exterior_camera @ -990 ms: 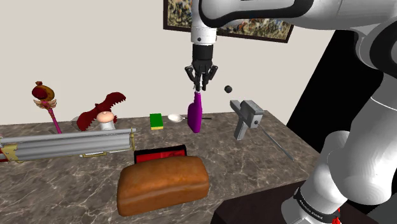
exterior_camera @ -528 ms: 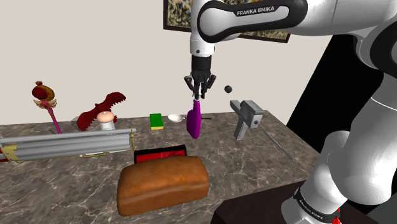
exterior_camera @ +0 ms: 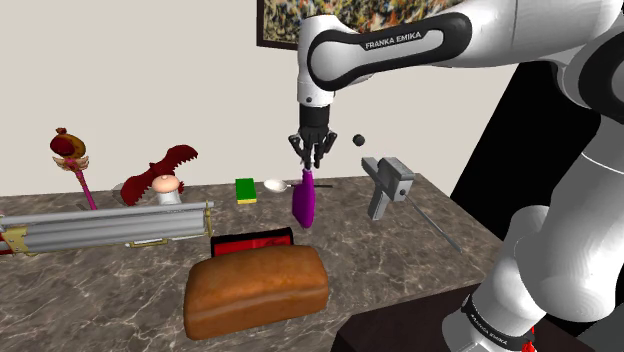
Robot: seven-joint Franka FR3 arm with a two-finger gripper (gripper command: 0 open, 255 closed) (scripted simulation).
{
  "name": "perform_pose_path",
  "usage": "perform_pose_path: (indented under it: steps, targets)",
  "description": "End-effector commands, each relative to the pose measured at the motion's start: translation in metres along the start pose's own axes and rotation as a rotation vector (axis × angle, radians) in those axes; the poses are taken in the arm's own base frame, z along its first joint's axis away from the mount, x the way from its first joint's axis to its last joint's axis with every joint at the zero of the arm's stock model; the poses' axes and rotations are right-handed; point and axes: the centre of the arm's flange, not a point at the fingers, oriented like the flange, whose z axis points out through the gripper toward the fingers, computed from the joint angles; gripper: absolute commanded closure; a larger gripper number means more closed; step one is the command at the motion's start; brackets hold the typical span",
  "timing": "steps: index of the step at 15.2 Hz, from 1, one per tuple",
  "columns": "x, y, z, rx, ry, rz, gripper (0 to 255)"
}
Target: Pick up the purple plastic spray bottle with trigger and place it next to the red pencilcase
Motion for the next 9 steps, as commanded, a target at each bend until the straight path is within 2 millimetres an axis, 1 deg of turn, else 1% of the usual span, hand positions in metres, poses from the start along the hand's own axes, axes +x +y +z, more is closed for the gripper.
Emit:
perform_pose_path:
  steps: [1, 6, 9]
  targets:
    - [0.001, -0.001, 0.011, 0.0, 0.001, 0.0, 255]
    - [0.003, -0.002, 0.036, 0.0, 0.001, 0.0, 255]
    - [0.003, -0.002, 0.036, 0.0, 0.001, 0.0, 255]
